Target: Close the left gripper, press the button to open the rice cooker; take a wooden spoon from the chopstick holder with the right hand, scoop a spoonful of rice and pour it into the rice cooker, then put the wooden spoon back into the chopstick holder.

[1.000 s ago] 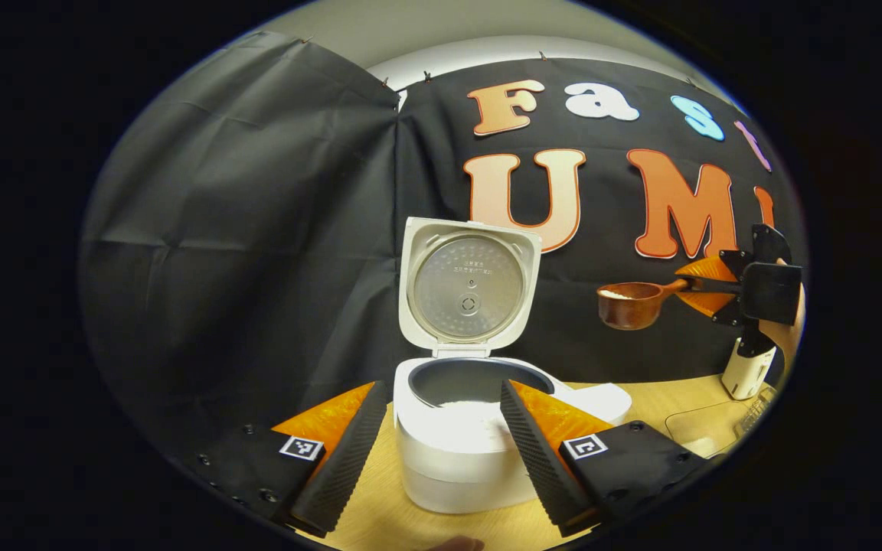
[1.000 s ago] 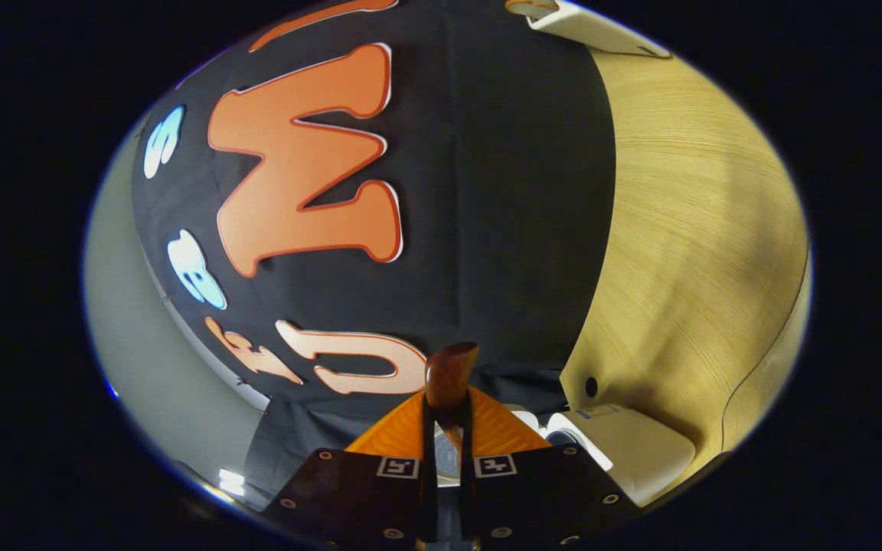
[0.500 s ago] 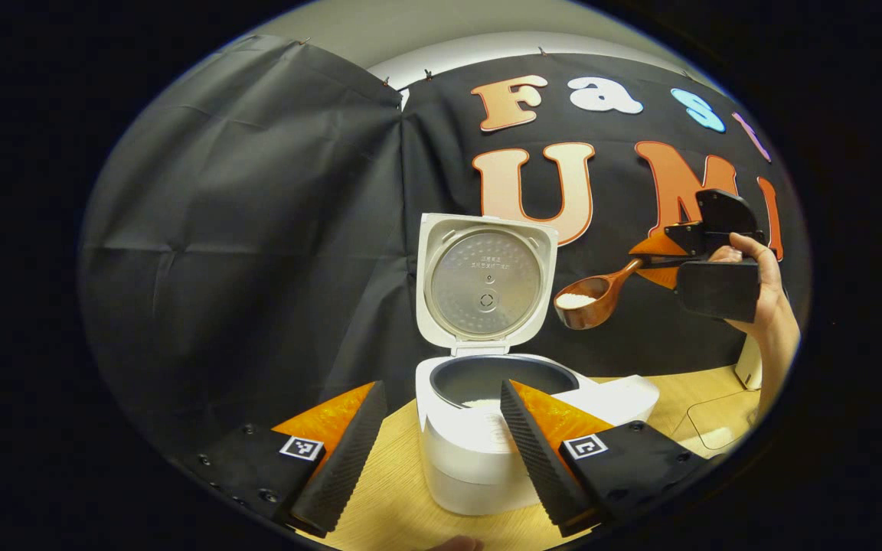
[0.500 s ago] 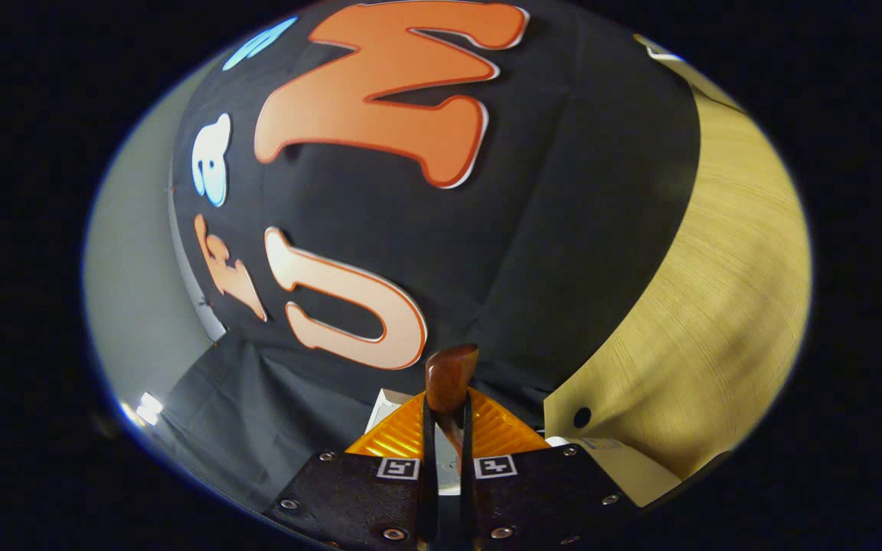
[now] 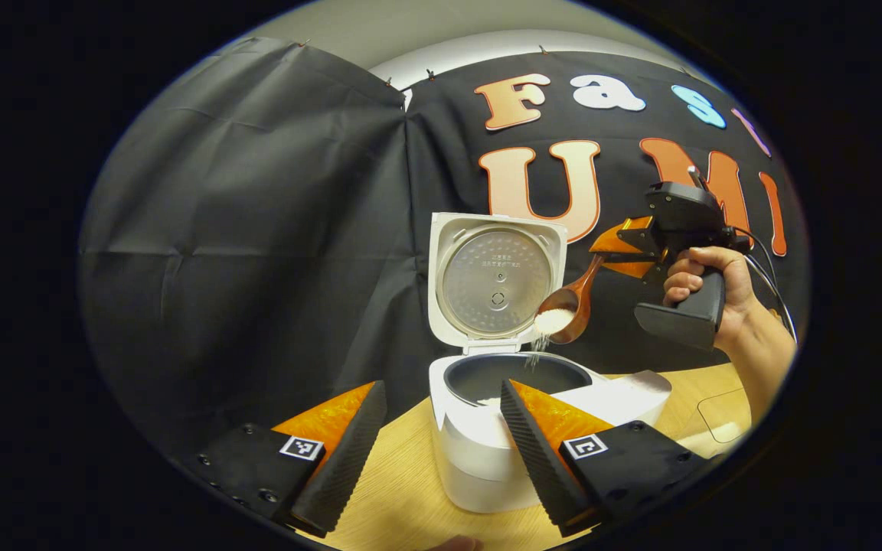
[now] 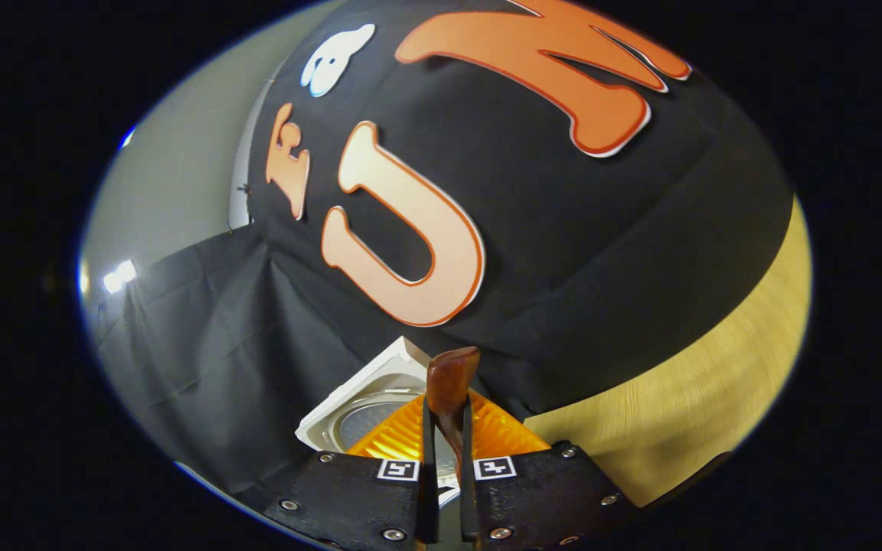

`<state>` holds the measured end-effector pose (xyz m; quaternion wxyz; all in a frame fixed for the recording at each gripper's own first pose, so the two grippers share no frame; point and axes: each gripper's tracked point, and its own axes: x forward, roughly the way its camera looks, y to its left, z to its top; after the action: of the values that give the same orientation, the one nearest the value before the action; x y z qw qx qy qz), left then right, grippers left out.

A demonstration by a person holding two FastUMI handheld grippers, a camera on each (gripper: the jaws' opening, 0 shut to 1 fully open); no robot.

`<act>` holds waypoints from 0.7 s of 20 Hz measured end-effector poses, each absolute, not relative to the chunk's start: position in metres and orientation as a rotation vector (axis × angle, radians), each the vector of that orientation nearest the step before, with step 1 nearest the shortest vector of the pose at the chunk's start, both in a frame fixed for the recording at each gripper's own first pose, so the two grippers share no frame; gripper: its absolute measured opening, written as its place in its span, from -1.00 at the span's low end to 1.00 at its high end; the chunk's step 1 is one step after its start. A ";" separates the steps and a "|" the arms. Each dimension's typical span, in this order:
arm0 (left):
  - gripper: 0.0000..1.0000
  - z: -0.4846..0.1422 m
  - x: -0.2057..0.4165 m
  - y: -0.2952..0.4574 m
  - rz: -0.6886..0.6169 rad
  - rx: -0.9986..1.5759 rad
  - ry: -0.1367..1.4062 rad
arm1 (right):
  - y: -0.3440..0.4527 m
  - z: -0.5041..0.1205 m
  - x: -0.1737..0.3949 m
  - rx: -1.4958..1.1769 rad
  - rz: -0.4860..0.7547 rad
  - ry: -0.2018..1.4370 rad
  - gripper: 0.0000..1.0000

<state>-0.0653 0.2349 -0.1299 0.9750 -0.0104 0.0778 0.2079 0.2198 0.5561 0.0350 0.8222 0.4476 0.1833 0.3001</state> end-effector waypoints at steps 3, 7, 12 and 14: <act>0.95 -0.132 -0.066 0.235 0.420 -0.023 0.163 | 0.564 0.048 0.214 0.852 0.700 0.315 -0.77; 0.95 -0.133 -0.065 0.231 0.413 -0.017 0.167 | 0.566 0.061 0.205 0.719 0.768 0.201 -0.78; 0.95 -0.129 -0.069 0.229 0.411 -0.008 0.160 | 0.565 0.080 0.187 0.522 0.869 -0.001 -0.78; 0.95 -0.127 -0.070 0.228 0.411 -0.009 0.162 | 0.564 0.088 0.176 0.432 0.915 -0.080 -0.78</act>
<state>-0.0698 0.2281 -0.1273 0.9757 -0.0044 0.0801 0.2039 0.1765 0.5642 0.0877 0.8740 0.2070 -0.0382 0.4380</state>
